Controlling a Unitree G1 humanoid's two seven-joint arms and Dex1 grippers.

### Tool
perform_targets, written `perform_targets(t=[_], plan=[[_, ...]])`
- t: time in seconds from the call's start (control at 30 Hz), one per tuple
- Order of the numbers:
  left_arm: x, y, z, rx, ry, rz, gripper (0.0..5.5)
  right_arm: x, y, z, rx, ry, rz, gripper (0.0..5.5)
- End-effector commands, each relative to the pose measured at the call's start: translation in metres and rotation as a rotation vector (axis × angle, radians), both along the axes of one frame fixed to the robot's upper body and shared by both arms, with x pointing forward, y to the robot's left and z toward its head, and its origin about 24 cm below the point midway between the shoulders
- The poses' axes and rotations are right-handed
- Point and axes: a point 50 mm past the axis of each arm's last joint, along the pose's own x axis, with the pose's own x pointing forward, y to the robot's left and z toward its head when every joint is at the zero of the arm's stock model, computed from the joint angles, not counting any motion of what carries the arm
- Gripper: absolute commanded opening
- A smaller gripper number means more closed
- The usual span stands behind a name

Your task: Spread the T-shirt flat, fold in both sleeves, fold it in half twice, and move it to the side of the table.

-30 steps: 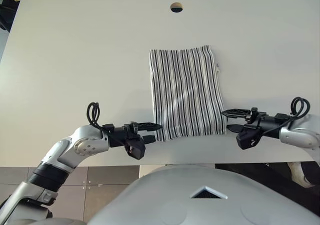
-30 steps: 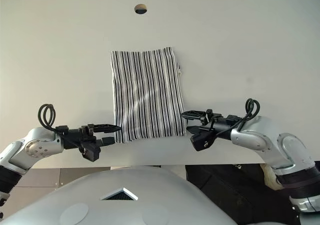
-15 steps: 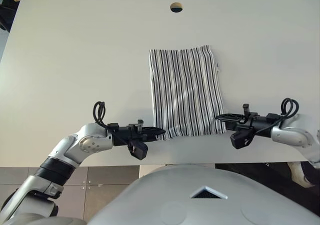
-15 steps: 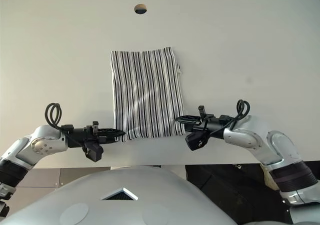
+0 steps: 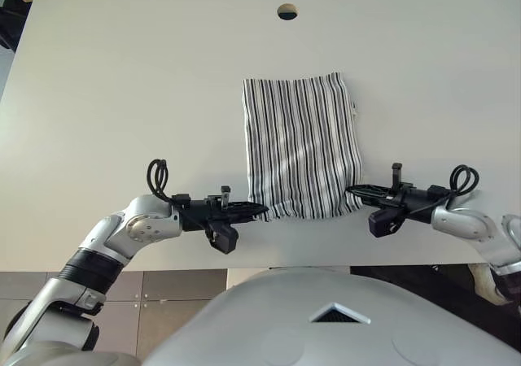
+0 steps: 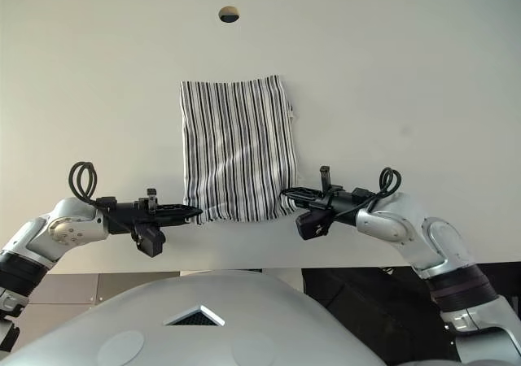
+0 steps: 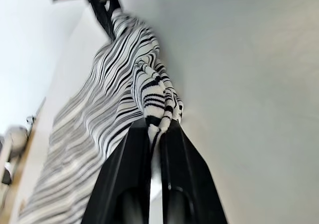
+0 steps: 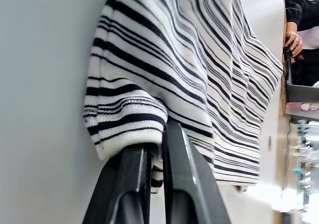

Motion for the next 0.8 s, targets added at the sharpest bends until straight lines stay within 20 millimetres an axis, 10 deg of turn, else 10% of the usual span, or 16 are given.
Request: perform_targets(t=[0.03,0.27,0.4,0.8], plan=[[-0.026,0.012,0.002,-0.034,0.154,0.077,0.10,-0.022,-0.010,0.005,0.089,0.188,-0.041,0.13],[0.003,0.002,0.015,-0.217,0.149,0.280,0.10,0.002,-0.008,0.016,0.304,0.280,-0.187,0.13],[0.054,0.001,0.020,-0.290,0.051,0.498,0.10,0.039,0.005,0.024,0.530,0.283,-0.341,0.13],[0.139,0.000,-0.002,-0.088,-0.128,0.677,0.10,0.135,0.017,0.009,0.589,0.069,-0.702,0.13]])
